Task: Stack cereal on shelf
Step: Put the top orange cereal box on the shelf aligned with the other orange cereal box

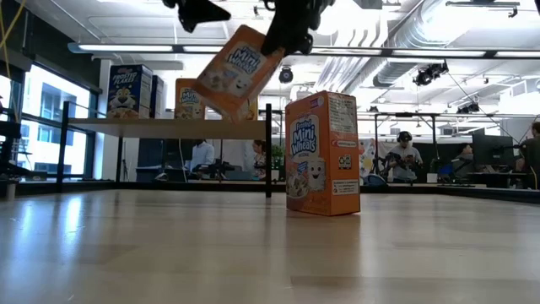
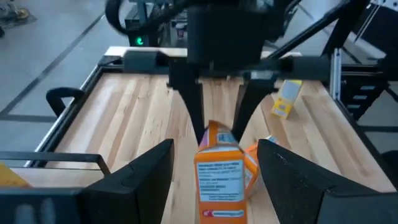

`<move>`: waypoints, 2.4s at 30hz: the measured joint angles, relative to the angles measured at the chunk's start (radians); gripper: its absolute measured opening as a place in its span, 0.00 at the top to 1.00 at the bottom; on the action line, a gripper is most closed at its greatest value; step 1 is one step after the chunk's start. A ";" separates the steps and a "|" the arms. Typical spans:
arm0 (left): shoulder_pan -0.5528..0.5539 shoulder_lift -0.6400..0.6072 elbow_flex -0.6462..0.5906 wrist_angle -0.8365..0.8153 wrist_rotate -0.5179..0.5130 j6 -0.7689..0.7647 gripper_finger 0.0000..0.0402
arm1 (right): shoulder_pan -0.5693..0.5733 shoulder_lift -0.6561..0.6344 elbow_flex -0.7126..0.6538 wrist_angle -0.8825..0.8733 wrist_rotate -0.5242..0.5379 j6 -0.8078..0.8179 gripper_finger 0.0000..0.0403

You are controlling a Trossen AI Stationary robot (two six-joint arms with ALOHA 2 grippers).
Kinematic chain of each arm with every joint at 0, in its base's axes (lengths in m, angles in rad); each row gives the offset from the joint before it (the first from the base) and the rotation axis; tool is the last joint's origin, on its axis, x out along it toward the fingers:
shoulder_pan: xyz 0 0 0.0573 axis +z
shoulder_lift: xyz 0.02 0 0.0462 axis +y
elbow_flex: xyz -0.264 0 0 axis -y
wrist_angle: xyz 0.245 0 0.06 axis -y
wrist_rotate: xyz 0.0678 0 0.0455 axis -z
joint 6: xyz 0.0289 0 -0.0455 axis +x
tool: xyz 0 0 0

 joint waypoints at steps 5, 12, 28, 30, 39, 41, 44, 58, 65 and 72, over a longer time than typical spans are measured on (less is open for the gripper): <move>0.000 -0.052 0.000 0.000 -0.031 0.000 0.44 | 0.000 0.027 0.000 -0.008 0.000 -0.002 0.66; 0.000 -0.098 0.000 0.000 -0.058 -0.002 0.44 | -0.003 0.081 0.000 -0.087 0.019 -0.045 0.66; 0.000 -0.099 0.000 -0.004 -0.058 0.000 0.44 | -0.002 0.149 0.000 -0.139 0.105 -0.174 0.66; 0.000 -0.099 0.000 -0.004 -0.058 0.000 0.44 | -0.002 0.149 0.000 -0.152 0.105 -0.193 0.66; 0.000 -0.099 0.000 -0.003 -0.058 0.000 0.44 | -0.002 0.161 0.000 -0.171 0.104 -0.204 0.66; 0.000 -0.099 0.000 -0.003 -0.058 -0.001 0.44 | -0.002 0.173 -0.001 -0.179 0.105 -0.202 0.66; 0.000 -0.098 0.000 -0.003 -0.059 -0.001 0.44 | -0.002 0.182 -0.001 -0.177 0.114 -0.201 0.66; 0.000 -0.098 0.000 -0.009 -0.060 0.000 0.44 | -0.002 0.187 -0.001 -0.180 0.114 -0.210 0.66; 0.000 -0.098 0.000 -0.010 -0.060 0.000 0.44 | -0.002 0.187 -0.001 -0.180 0.114 -0.212 0.66; 0.000 -0.098 0.000 -0.009 -0.060 0.000 0.44 | -0.002 0.187 -0.001 -0.180 0.113 -0.211 0.63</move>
